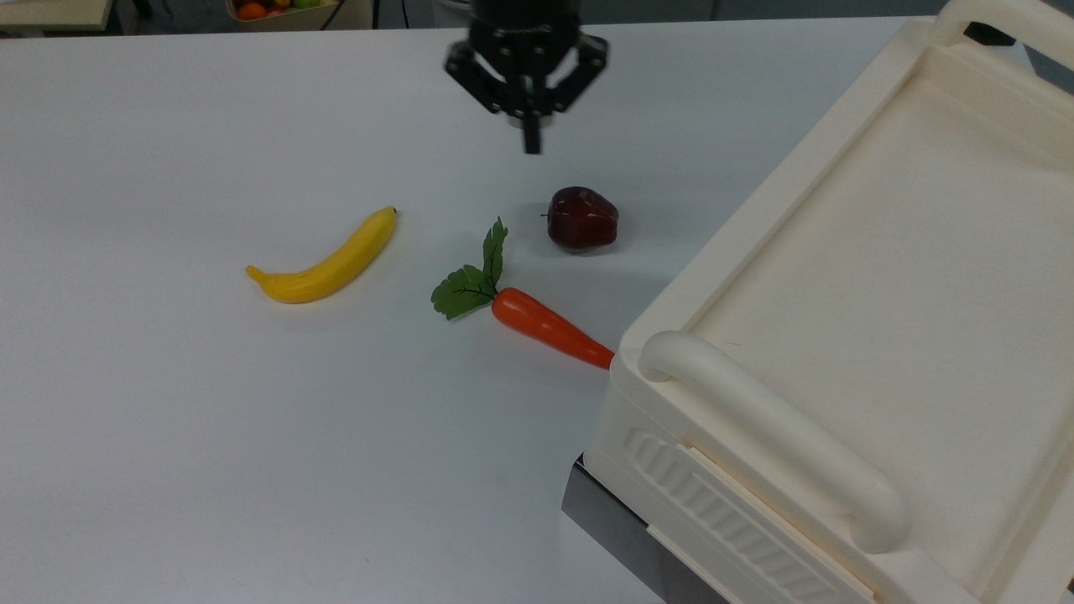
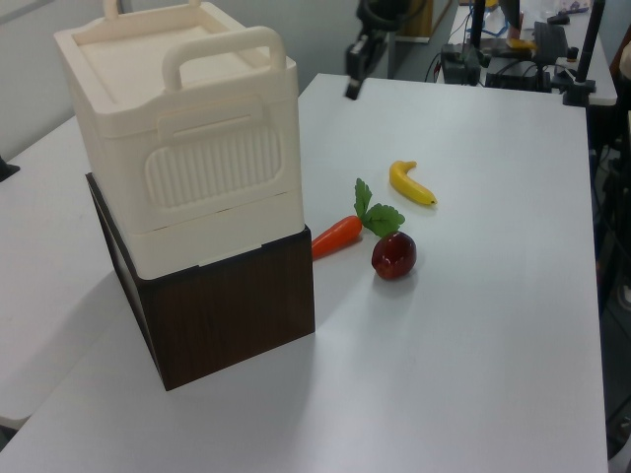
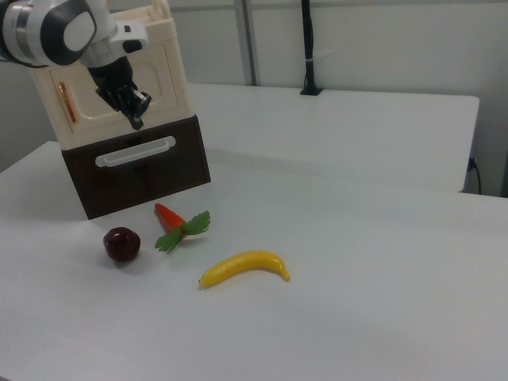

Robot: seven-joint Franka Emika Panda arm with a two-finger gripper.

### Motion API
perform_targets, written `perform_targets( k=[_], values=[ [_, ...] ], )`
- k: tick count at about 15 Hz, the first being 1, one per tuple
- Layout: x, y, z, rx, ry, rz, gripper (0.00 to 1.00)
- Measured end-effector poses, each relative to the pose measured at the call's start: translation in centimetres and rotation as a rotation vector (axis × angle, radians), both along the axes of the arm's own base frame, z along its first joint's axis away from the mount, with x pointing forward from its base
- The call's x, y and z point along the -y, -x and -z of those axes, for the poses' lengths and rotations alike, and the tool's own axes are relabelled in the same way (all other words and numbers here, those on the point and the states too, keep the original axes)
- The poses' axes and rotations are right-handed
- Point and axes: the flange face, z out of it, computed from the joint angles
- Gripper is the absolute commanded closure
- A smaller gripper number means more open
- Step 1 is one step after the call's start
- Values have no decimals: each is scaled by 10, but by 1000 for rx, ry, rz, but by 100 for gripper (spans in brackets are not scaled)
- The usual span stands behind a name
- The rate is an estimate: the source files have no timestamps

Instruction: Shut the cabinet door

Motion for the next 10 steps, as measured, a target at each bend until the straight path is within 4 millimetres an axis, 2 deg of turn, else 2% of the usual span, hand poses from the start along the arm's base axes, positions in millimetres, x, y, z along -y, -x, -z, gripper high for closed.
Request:
perform_targets(
  k=[4,9,10],
  values=[
    [50,23,2,-104,144,-89,100],
    [91,53,-1,-214,188,-134,100],
    [95,55,-1,-223,188,-129,94]
  ],
)
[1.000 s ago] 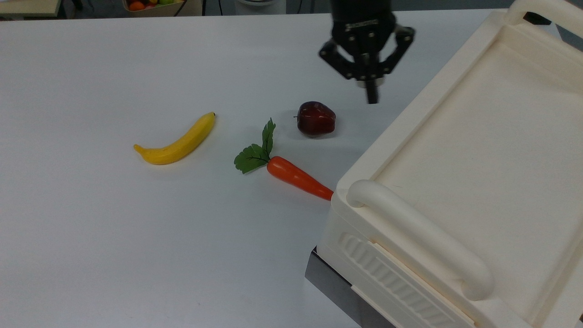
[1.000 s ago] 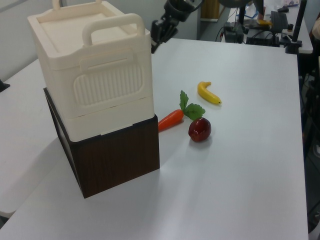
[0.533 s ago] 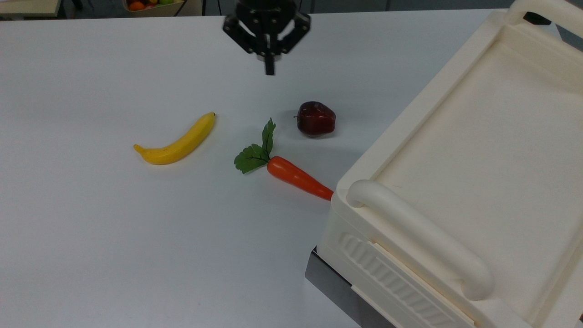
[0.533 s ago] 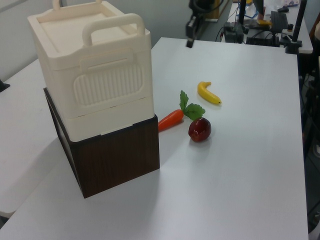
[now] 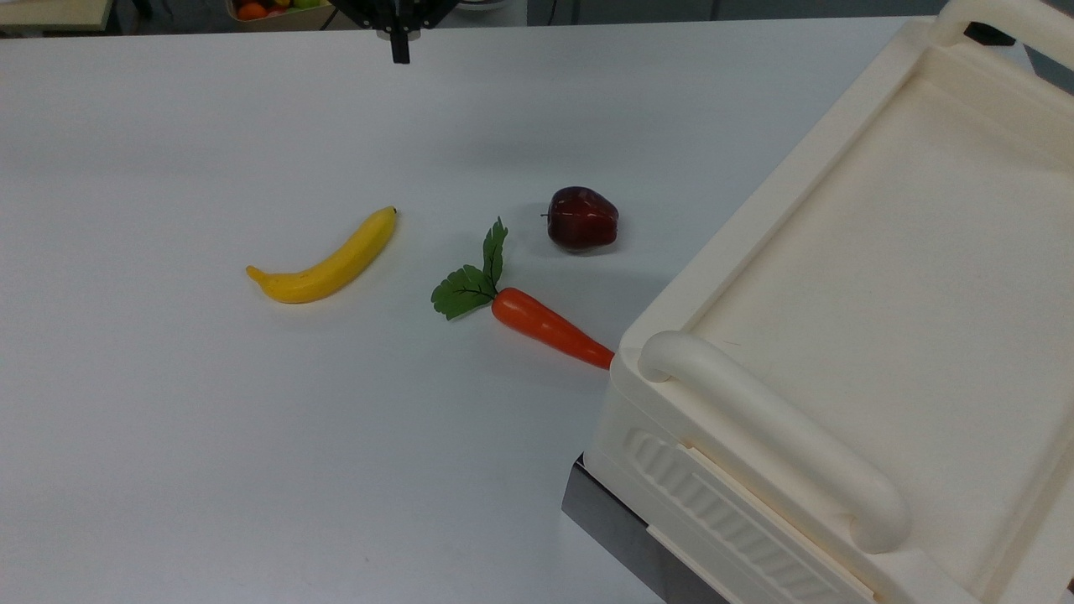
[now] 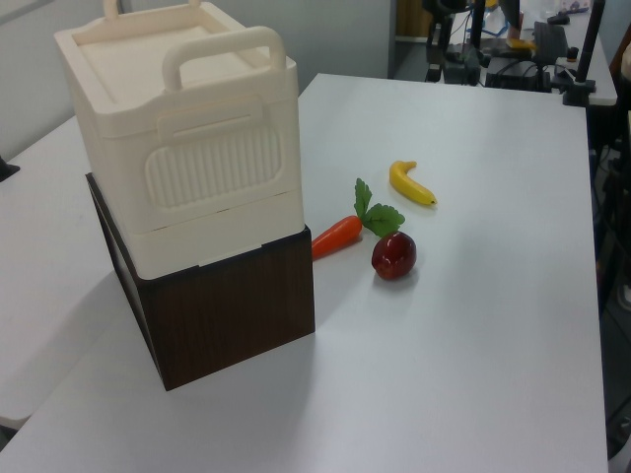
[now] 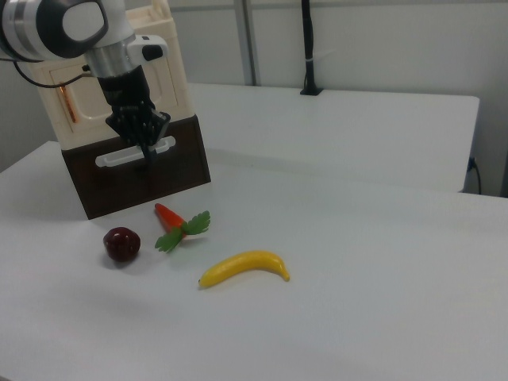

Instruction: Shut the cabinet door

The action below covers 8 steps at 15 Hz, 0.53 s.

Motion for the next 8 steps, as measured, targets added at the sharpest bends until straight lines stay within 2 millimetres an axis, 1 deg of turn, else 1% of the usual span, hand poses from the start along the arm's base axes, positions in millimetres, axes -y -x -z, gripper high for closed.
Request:
perform_targets(
  k=[1,2,3,5,6,7,8],
  values=[
    [4,1,1,-8,0,8,86],
    [9,2,3,-20,1,16,72],
    [13,4,5,-36,1,24,52],
    [20,7,6,-62,2,38,41],
    [24,8,6,-63,2,44,30],
    [26,8,6,-63,1,49,9],
    [28,8,6,-63,1,53,0]
  ],
)
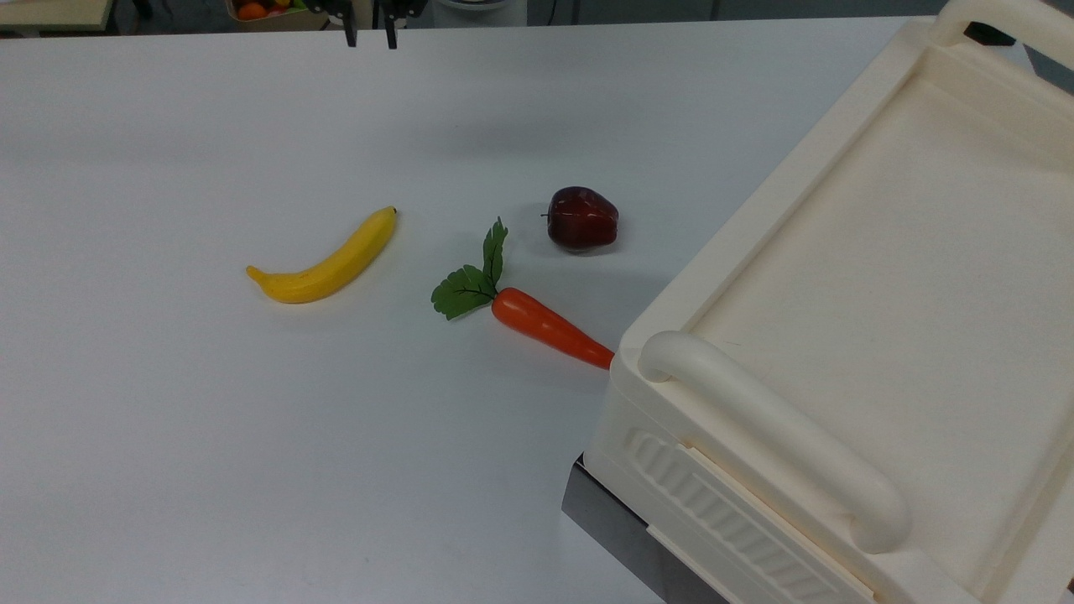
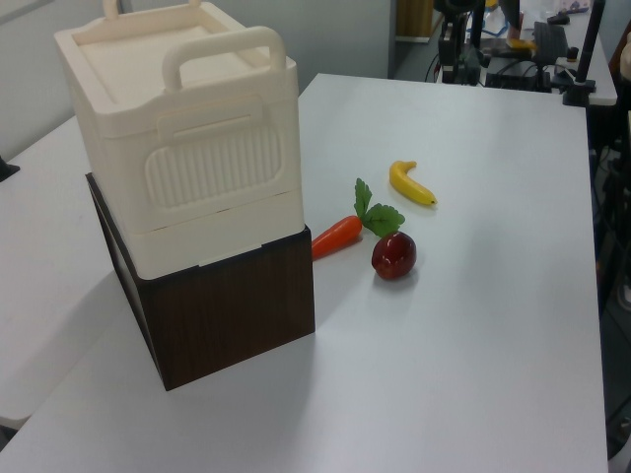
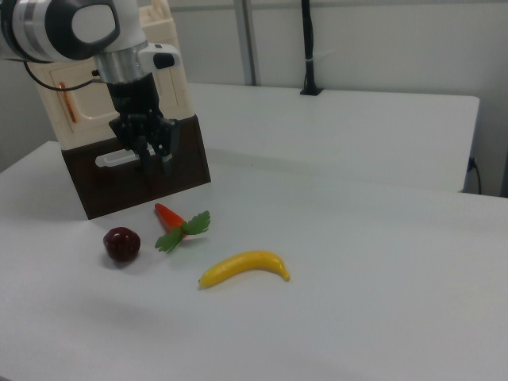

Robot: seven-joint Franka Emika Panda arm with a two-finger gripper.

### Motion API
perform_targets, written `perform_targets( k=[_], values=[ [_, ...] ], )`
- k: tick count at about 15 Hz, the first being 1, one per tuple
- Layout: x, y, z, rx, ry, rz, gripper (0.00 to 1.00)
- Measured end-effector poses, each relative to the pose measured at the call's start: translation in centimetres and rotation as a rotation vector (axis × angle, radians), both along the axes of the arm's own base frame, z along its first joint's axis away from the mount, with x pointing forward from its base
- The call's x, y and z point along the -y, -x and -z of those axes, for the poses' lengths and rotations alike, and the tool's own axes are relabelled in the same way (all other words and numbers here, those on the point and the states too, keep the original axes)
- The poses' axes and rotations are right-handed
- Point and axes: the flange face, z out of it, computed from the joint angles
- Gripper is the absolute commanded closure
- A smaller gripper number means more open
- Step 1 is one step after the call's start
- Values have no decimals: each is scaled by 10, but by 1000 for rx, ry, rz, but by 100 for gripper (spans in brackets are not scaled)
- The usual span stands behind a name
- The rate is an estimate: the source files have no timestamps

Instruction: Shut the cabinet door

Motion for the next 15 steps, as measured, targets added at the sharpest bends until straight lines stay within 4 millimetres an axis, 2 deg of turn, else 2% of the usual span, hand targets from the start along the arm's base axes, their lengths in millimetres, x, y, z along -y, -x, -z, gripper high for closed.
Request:
perform_targets(
  k=[5,15],
  values=[
    [12,0,0,-1,0,22,0],
    [21,2,-6,10,0,37,0]
  ],
)
